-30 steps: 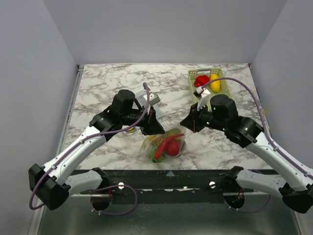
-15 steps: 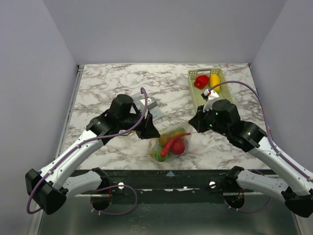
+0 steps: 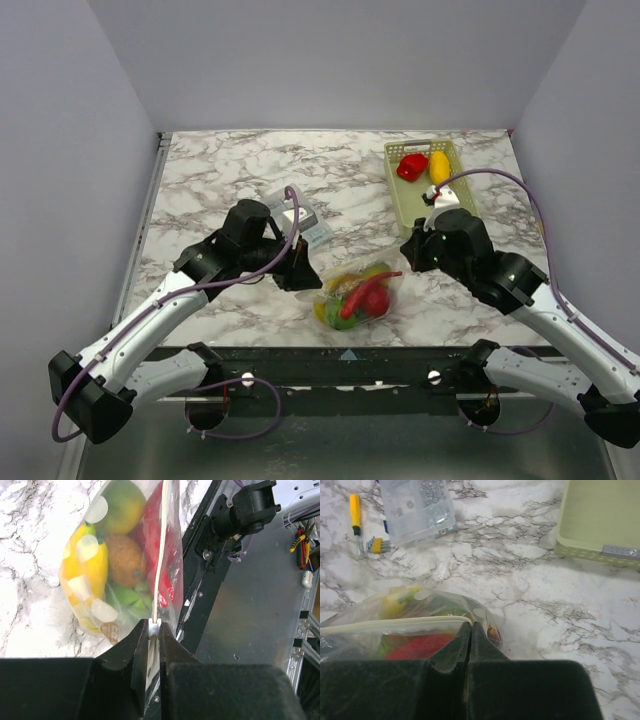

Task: Place the food in the zip-top bag and seal the zipper
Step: Zip the zipper food storage bag at the center of the board.

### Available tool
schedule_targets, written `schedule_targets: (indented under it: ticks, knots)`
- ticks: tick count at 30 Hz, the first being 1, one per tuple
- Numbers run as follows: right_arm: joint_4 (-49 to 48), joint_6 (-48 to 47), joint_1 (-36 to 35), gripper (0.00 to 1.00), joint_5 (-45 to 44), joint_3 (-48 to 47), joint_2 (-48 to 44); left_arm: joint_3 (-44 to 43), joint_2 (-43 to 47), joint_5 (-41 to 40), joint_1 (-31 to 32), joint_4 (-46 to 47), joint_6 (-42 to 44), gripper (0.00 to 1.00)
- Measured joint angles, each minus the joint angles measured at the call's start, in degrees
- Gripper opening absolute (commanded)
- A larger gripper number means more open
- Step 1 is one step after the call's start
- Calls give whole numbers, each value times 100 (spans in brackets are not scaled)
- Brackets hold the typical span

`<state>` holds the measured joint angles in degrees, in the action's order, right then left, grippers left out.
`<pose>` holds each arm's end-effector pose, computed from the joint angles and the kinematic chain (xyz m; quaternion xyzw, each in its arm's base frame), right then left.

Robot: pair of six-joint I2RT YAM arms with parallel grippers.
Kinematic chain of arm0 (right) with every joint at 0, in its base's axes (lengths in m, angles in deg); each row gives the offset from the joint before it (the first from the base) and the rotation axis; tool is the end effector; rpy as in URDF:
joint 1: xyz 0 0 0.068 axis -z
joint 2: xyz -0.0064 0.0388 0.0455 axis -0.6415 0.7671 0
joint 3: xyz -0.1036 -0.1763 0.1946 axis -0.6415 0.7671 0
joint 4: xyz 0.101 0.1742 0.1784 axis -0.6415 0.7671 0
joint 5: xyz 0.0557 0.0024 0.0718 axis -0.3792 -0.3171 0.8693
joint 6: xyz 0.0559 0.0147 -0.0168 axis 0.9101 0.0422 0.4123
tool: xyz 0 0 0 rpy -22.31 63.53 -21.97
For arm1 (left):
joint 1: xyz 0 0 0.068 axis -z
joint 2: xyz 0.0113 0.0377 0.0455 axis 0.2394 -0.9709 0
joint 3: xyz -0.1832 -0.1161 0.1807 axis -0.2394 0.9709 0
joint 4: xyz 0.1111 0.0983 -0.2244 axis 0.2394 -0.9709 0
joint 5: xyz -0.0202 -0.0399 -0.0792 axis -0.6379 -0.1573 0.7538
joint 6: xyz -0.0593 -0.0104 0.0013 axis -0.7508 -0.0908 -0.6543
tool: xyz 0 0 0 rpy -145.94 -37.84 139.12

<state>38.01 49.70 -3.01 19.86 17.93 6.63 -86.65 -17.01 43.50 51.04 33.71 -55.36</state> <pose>0.1506 0.1257 0.3489 -0.1058 0.8678 0.1650 0.4566 0.1594 -0.1556 0.3282 0.3087 0.7957 -0.4517 0.2598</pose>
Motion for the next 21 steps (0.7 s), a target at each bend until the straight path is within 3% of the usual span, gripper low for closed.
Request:
schedule_targets:
  ticks: [21]
  knots:
    - [356,11,0,0,-608,11,-125,116,240,-391,-48,-608,109,0]
